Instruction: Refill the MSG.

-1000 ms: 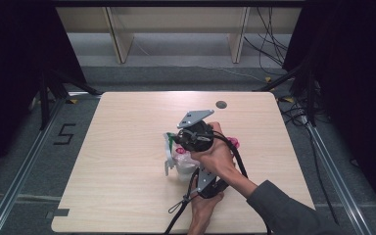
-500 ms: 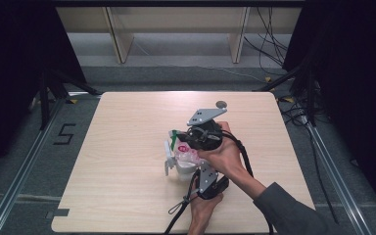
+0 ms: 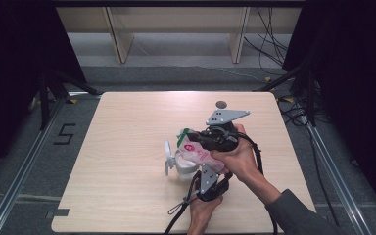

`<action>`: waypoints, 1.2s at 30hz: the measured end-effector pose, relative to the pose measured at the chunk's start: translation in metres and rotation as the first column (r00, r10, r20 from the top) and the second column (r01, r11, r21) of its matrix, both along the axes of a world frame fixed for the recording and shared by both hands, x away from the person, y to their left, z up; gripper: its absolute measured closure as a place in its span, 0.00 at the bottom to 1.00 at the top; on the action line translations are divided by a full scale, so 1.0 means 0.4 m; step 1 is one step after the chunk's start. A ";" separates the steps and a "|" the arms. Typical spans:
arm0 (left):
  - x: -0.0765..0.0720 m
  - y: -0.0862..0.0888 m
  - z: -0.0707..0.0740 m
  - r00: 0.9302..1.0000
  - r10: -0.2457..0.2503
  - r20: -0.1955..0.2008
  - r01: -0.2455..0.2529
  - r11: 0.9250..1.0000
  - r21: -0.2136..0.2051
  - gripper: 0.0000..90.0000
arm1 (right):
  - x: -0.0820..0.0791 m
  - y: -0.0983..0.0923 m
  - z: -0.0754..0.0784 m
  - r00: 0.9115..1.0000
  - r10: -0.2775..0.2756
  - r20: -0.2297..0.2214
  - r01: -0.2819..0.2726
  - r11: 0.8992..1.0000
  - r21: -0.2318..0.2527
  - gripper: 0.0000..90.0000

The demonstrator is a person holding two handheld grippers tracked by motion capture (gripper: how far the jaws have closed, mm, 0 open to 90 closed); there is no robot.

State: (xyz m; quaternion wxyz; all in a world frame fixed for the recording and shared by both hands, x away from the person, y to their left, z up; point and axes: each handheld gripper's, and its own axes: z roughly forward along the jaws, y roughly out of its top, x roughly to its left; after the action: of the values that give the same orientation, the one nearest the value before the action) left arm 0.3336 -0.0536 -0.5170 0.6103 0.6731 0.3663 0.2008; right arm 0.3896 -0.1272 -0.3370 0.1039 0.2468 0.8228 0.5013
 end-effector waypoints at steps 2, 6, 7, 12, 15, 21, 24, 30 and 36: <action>-0.001 0.001 -0.001 1.000 0.004 0.000 -0.004 1.000 -0.003 0.75 | -0.009 -0.010 0.003 1.000 -0.012 -0.015 0.012 1.000 0.009 1.00; 0.000 0.015 -0.003 1.000 0.010 -0.013 -0.009 0.999 0.041 0.71 | -0.014 -0.030 0.005 1.000 -0.021 0.005 0.020 0.999 0.050 1.00; 0.002 0.010 -0.006 1.000 0.017 -0.012 -0.017 1.000 0.003 0.68 | -0.014 -0.041 0.005 1.000 -0.018 0.008 0.018 0.998 0.053 1.00; 0.003 0.020 -0.009 0.999 0.017 -0.032 -0.016 1.000 0.004 0.61 | -0.017 -0.069 -0.001 0.999 -0.040 0.021 0.037 0.995 0.095 1.00; -0.002 0.020 -0.009 0.999 0.007 -0.033 -0.006 1.000 0.010 0.59 | -0.019 -0.089 -0.004 0.999 -0.036 0.021 0.033 0.991 0.126 1.00; -0.015 0.026 -0.001 0.998 0.036 -0.045 -0.032 0.997 0.072 0.54 | -0.026 -0.143 -0.010 0.997 -0.073 -0.007 0.073 0.978 0.195 1.00; -0.014 0.026 0.000 0.998 0.035 -0.057 -0.030 0.996 0.083 0.52 | -0.025 -0.163 -0.020 0.997 -0.076 0.000 0.074 0.975 0.211 1.00; -0.020 0.026 0.000 0.996 0.035 -0.085 -0.027 0.995 0.101 0.46 | -0.032 -0.188 -0.041 0.995 -0.098 -0.021 0.100 0.965 0.244 1.00; -0.025 0.022 -0.003 0.992 0.013 -0.127 -0.001 0.996 0.092 0.36 | -0.032 -0.219 -0.081 0.992 -0.122 -0.038 0.127 0.951 0.282 1.00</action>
State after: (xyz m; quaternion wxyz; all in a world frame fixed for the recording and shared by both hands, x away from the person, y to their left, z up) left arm 0.3237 -0.0449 -0.5183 0.5533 0.7106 0.3974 0.1762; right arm 0.3768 -0.2148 -0.3693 0.0905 0.3155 0.7260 0.6042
